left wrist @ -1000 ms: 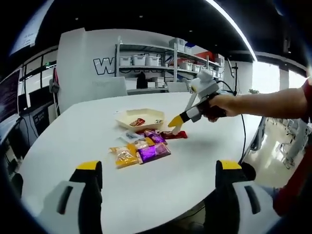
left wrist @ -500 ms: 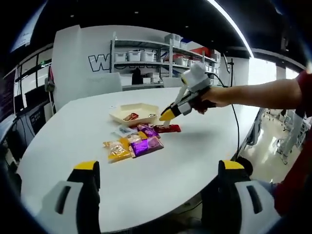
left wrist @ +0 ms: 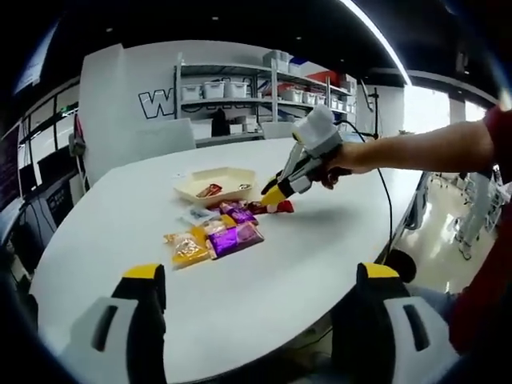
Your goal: Place the target food into the container with the food tongs after gripping and lifting it, then release it inside without dropping or visibly crushing the food.
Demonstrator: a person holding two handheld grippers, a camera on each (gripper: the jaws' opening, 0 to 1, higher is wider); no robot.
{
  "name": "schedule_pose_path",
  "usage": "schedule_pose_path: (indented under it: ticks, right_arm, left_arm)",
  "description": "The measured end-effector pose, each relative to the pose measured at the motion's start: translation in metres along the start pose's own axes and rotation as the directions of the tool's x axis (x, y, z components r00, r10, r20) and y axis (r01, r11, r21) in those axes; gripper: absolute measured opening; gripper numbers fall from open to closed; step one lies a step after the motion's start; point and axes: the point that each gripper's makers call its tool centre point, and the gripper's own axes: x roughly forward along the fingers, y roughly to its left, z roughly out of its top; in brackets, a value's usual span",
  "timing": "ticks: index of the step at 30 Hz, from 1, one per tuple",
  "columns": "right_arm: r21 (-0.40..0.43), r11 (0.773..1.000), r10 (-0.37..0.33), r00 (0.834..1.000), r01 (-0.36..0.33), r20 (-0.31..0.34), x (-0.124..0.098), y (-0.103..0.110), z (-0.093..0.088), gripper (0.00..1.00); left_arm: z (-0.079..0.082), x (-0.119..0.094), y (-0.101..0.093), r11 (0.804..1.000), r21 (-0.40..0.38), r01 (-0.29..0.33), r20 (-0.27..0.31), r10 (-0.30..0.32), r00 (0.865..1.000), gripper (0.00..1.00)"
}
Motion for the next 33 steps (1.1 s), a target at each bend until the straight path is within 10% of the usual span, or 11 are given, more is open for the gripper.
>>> schedule_pose_path:
  ticks: [12, 33]
  right_arm:
    - [0.003, 1.000, -0.013, 1.000, 0.013, 0.001, -0.005, 0.008, 0.001, 0.19]
    - [-0.009, 0.999, -0.049, 0.992, 0.051, 0.117, -0.050, 0.002, 0.067, 0.19]
  left_arm:
    - [-0.006, 0.001, -0.009, 1.000, 0.024, 0.017, -0.026, -0.016, 1.000, 0.95]
    - [0.000, 0.000, -0.009, 1.000, 0.008, 0.024, 0.015, -0.025, 1.000, 0.94]
